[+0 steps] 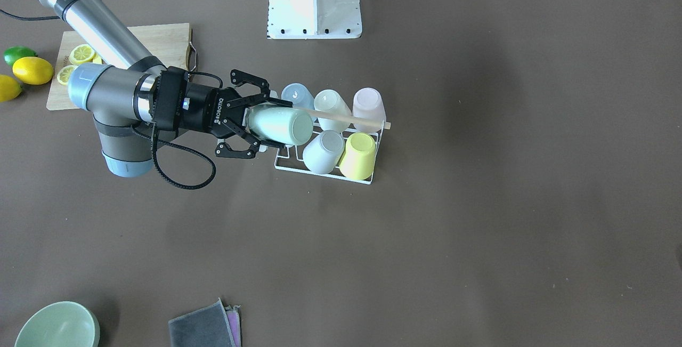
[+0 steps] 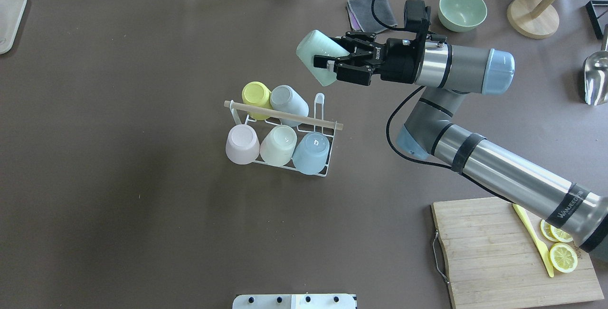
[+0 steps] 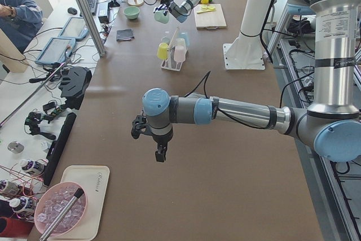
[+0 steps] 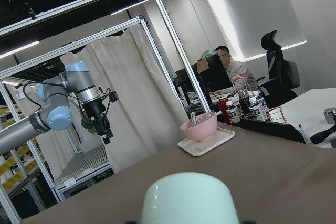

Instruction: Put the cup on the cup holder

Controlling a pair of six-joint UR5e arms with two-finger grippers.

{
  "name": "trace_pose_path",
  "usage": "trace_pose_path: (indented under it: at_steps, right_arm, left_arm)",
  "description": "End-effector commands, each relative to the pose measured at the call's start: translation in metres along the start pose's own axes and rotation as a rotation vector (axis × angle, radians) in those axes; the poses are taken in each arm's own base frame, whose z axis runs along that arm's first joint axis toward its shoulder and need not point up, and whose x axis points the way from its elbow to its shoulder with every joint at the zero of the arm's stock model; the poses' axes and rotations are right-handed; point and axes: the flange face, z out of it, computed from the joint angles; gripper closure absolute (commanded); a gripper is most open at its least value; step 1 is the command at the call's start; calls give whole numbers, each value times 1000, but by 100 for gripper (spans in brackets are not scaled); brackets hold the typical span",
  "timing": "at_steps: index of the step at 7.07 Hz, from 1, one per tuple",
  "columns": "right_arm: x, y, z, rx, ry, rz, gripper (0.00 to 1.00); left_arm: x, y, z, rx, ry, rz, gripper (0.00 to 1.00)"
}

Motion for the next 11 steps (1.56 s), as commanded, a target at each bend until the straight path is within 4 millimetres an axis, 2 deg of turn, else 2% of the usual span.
trace_pose_path:
  at_steps: [1, 3, 4, 5, 6, 7, 8, 9, 11]
  right_arm:
    - [2, 10, 5, -24, -10, -1, 100]
    - [13, 16, 15, -45, 31, 4, 100]
    - [19, 20, 18, -57, 46, 13, 100]
    - [19, 25, 26, -60, 51, 22, 100]
    - [18, 26, 31, -61, 49, 25, 100]
    - [15, 30, 33, -64, 44, 30, 100]
    - [13, 37, 34, -70, 40, 35, 100]
    - [12, 41, 34, -75, 41, 40, 100]
    - [11, 51, 33, -87, 42, 52, 100]
  left_arm:
    - [-49, 70, 9, -1, 47, -114, 2]
    - [-61, 74, 28, -29, 96, -155, 2]
    - [-61, 65, 25, -28, 86, -148, 2]
    - [-60, 65, 32, -45, 77, -132, 2]
    - [-44, 55, 57, -105, 80, -13, 2]
    - [-43, 31, 62, -123, 41, 3, 2]
    - [-38, 19, 54, -114, 15, 17, 2]
    - [-29, 15, 45, -95, 15, 33, 2]
    - [-31, 19, 46, -100, 11, 32, 2]
